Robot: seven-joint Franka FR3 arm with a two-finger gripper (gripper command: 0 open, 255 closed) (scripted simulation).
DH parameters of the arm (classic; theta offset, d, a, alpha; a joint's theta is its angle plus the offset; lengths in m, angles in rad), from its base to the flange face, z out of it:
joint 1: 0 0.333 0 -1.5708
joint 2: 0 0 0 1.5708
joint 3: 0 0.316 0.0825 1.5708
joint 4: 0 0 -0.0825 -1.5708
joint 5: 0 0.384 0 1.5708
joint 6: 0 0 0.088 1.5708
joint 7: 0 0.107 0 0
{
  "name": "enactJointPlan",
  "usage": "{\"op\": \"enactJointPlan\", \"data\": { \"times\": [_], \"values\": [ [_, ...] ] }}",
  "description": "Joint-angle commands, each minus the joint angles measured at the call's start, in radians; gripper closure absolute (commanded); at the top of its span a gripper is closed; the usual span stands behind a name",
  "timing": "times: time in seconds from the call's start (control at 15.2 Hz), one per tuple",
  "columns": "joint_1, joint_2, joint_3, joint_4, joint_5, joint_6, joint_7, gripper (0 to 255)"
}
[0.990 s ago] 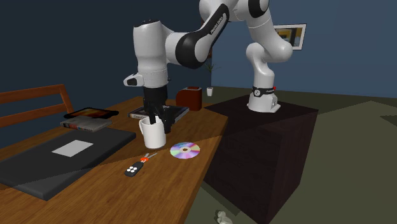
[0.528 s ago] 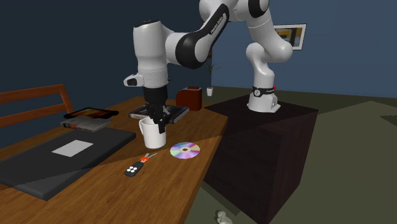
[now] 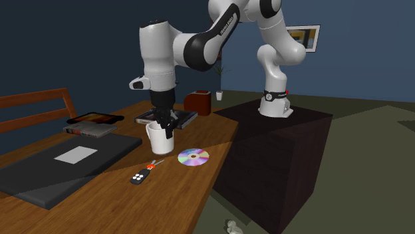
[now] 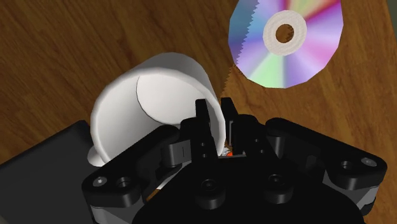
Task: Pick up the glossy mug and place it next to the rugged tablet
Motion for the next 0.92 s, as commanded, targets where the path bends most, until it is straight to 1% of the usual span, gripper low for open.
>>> {"op": "enactJointPlan", "data": {
  "times": [0.0,0.86],
  "values": [
    [0.000,-0.012,0.000,0.004,0.001,-0.015,-0.002,255],
    [-0.001,-0.098,0.003,0.043,0.006,-0.141,-0.012,255]
  ]
}}
